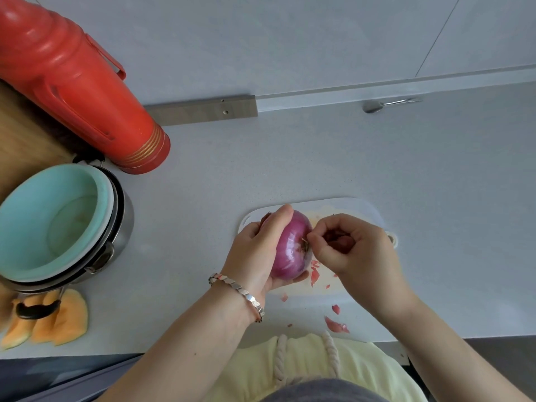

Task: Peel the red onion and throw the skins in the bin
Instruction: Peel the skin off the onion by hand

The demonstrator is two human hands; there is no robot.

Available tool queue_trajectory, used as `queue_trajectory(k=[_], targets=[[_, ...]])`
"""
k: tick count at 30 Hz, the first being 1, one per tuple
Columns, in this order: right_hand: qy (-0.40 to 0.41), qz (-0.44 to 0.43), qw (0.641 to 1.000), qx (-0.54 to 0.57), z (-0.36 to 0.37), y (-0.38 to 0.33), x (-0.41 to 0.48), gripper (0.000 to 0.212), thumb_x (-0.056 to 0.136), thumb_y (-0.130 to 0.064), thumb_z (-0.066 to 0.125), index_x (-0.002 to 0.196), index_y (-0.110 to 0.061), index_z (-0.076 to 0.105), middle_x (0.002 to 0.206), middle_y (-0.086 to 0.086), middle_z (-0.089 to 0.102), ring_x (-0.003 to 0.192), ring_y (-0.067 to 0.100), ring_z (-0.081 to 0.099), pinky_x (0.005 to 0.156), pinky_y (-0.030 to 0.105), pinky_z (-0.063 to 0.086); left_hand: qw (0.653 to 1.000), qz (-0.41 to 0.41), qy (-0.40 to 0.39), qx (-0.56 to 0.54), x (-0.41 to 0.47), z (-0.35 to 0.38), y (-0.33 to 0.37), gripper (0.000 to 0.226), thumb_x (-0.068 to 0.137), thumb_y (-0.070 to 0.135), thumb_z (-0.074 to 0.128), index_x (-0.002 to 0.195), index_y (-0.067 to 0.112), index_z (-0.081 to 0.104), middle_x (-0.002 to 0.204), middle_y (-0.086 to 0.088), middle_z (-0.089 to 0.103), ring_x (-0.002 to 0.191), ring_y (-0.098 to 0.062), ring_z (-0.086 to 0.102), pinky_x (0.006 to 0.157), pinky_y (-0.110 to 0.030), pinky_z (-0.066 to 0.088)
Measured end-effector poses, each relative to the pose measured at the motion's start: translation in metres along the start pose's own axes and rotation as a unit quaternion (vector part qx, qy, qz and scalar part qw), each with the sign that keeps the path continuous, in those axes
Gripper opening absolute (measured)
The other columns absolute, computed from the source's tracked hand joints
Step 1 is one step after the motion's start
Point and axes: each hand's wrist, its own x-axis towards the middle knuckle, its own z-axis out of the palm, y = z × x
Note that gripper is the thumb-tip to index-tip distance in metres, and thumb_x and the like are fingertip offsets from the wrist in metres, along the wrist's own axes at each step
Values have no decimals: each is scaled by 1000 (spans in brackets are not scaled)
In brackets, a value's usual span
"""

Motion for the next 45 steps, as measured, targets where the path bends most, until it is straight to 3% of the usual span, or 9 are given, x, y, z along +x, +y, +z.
queue_trajectory(k=[4, 10, 18, 23, 28, 30, 34, 39, 45], targets=[[11, -37, 999, 19, -1, 0, 0, 21, 75, -1, 71, 72, -20, 65, 64, -12, 64, 51, 0, 55, 51, 5, 39, 1000, 0, -13, -17, -1, 1, 3, 39, 82, 38, 64, 106, 8, 63, 90, -14, 67, 57, -24, 66, 59, -42, 58], [0, -153, 986, -73, -4, 5, 6, 11, 73, -24, 70, 83, -27, 70, 77, -12, 65, 70, 4, 61, 63, 9, 45, 1000, 6, -7, 15, 1, 1, 0, 44, 80, 42, 64, 108, 9, 65, 103, -15, 68, 76, -29, 68, 62, -43, 60], [-28, -201, 969, -141, -7, 8, 8, 16, 76, -25, 62, 77, -13, 72, 75, -7, 60, 68, -2, 55, 62, 3, 39, 1000, -2, -5, 14, -1, 2, -2, 44, 82, 41, 63, 108, 6, 65, 89, -14, 69, 56, -24, 66, 58, -42, 60], [-45, -182, 963, -194, -9, 4, 8, 4, 72, -18, 68, 72, -14, 67, 71, -14, 54, 68, -13, 50, 58, -4, 32, 999, 6, -9, 31, -2, 1, -1, 42, 82, 40, 63, 107, 7, 65, 93, -14, 69, 53, -22, 66, 58, -41, 59], [-83, -200, 955, -202, -11, 6, 11, 7, 77, -16, 62, 71, -11, 61, 70, -7, 49, 63, -8, 45, 56, -2, 31, 999, 6, -30, 37, -2, 1, -2, 25, 84, 38, 62, 73, 18, 72, 77, -9, 69, 53, -23, 65, 56, -41, 58], [-81, -207, 959, -178, -10, 10, 11, 8, 78, -20, 57, 72, -15, 59, 72, -6, 51, 63, -4, 46, 58, 1, 34, 999, -23, -43, 9, -1, 1, -3, 27, 84, 39, 61, 71, 18, 71, 82, -12, 70, 60, -26, 66, 58, -41, 59], [-14, -59, 997, 46, -10, 13, 9, 15, 76, -16, 61, 64, -25, 59, 63, -8, 60, 52, 3, 47, 52, 9, 38, 995, -55, -46, -70, 2, 0, -3, 39, 70, 39, 71, 96, 11, 65, 93, -17, 69, 72, -30, 67, 63, -42, 59], [25, 127, 959, 253, -20, 14, 14, 26, 84, 6, 54, 63, -8, 50, 50, -4, 58, 44, 9, 40, 40, 13, 33, 990, 129, 4, 57, 13, -8, -9, 58, 43, 32, 83, 97, 29, 61, 105, 0, 64, 94, -21, 66, 77, -40, 58], [-10, 103, 991, 85, -26, 7, 16, 40, 86, 9, 39, 71, -16, 66, 52, -6, 50, 43, 7, 38, 43, 15, 33, 919, 272, 2, 287, 14, -16, -12, 69, 43, 33, 89, 102, 34, 53, 103, 16, 60, 92, 8, 56, 73, -6, 46]])
